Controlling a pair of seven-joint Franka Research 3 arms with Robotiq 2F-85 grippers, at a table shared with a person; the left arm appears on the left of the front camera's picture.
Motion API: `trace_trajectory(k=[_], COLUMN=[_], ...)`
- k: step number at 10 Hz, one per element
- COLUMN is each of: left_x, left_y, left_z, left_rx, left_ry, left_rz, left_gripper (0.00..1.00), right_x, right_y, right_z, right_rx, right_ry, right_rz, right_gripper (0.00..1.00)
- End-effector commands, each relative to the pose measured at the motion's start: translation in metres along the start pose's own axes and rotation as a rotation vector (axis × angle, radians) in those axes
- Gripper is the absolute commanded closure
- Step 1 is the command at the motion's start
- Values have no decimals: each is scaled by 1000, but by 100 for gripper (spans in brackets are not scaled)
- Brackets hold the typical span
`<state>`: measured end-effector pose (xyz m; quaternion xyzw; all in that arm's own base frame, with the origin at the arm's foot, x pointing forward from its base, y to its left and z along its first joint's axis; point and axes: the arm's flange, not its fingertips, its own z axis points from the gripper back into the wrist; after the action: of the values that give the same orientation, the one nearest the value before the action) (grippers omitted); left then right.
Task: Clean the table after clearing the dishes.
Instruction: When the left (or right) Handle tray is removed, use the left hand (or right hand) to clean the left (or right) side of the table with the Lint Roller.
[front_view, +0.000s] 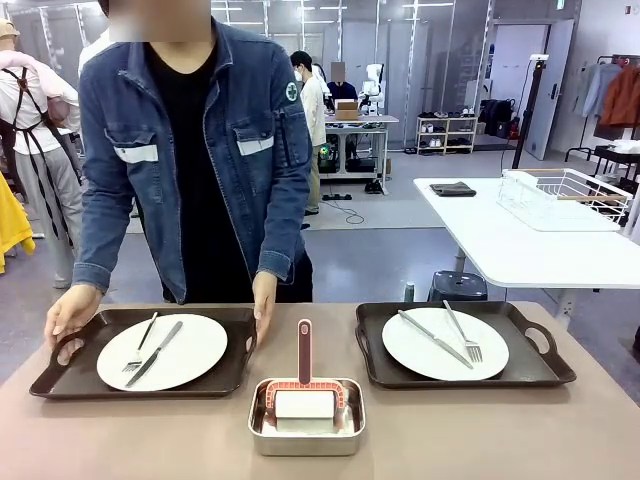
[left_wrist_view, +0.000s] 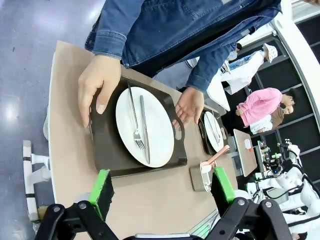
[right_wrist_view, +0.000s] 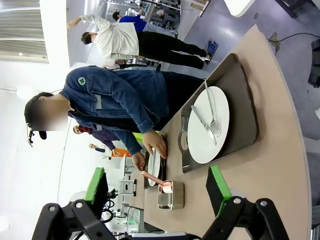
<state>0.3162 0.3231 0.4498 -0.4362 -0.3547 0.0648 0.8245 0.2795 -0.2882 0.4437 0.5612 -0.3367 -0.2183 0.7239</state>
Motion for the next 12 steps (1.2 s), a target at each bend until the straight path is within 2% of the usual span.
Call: trace_trajectory(k=[1,3,4,7,12], left_x=[-1,0,13,29,15], left_y=[0,0,-18,-65,-159], left_z=[3,0,-19,-79,-205], left_rx=[-20,0,-62,-55,-64], left_ry=[-15,0,10,45,254], left_rz=[-13,0,-111,-301,-579], left_gripper=[0,0,0,0,0], right_x=[1,1,1,1,1], right_y=[1,1,1,1,1], right_z=[3,3,3,3,3], right_rx=[11,11,11,11,11], right_ry=[2,2,2,2,2], right_rz=[11,11,11,11,11], right_gripper=[0,0,0,0,0])
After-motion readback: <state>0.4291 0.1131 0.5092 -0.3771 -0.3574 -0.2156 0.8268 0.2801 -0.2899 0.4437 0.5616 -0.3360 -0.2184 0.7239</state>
